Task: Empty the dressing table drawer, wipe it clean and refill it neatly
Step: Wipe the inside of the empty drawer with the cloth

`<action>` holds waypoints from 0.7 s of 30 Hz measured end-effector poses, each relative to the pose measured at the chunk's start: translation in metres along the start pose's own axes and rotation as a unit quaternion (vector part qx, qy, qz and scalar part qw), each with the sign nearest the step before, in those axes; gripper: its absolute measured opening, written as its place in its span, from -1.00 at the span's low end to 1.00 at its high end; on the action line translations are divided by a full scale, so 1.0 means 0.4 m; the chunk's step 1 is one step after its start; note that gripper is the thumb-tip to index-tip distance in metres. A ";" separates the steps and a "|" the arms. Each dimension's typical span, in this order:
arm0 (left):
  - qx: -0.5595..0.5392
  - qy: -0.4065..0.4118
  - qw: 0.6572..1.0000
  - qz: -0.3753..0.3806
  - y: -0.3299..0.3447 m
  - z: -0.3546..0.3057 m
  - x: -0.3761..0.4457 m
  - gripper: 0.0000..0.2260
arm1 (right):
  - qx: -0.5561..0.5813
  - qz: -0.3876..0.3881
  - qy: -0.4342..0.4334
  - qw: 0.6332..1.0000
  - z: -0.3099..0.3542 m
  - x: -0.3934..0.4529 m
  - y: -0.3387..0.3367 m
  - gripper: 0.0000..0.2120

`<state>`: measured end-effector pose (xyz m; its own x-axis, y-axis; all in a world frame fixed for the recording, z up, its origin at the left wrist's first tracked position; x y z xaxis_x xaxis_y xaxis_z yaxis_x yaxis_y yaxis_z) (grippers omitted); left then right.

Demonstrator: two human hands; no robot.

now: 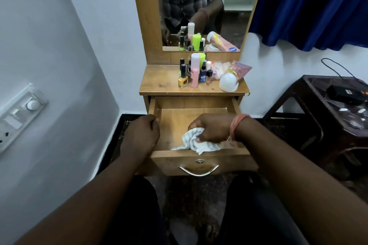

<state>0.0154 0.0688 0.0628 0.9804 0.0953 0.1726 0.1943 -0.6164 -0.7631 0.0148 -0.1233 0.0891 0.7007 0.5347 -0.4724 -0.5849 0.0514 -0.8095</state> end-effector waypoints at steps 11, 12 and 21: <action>0.029 0.014 0.999 0.009 0.010 0.006 0.028 -0.56 | -0.073 0.026 0.061 0.995 -0.146 0.142 -0.008 -0.88; 0.030 0.004 0.999 0.011 0.014 0.010 0.029 -0.53 | -0.039 0.016 0.041 0.998 -0.138 0.161 0.003 -0.89; -0.010 -0.052 0.999 0.001 0.002 0.016 0.033 -0.68 | 0.039 -0.046 -0.113 0.992 0.092 0.327 0.062 -0.83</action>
<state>0.0287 0.0744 0.0606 0.9790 0.1743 0.1053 0.1933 -0.6323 -0.7502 0.0769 -0.0210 0.0199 0.6478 0.7002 -0.3001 -0.5589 0.1691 -0.8118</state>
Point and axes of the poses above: each hand's wrist, its own x-axis towards the middle knuckle, its own y-axis out of the palm, z = x × y, the point moved 8 cm from there along x, towards the middle knuckle, and after that the axes turned 6 degrees about -x, right-handed, at the moved point
